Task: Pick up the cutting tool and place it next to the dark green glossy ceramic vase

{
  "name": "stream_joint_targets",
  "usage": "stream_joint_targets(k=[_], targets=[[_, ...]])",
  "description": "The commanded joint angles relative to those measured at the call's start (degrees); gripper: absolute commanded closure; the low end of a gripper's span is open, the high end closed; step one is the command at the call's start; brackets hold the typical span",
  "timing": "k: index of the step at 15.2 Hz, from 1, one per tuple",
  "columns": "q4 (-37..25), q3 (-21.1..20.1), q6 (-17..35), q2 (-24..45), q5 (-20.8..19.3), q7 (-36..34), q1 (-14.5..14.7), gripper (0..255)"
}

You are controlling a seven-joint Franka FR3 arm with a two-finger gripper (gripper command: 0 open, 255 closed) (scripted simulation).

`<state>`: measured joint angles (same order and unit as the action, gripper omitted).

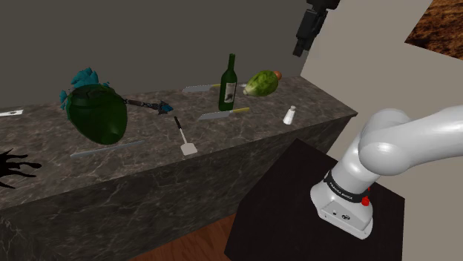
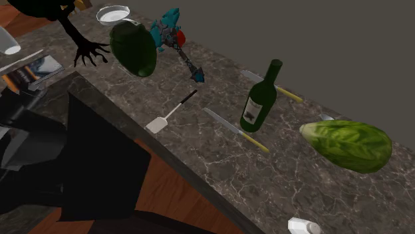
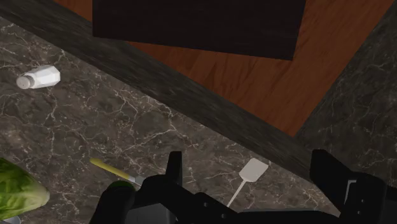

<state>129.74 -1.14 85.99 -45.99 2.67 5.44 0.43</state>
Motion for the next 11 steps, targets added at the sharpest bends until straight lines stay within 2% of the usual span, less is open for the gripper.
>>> stream_joint_targets(k=[1,11], targets=[[0.0,0.0,0.0,0.0,0.0,0.0,0.0,0],[10.4,9.0,18.6,7.5,-5.2,18.6,2.0,0]])
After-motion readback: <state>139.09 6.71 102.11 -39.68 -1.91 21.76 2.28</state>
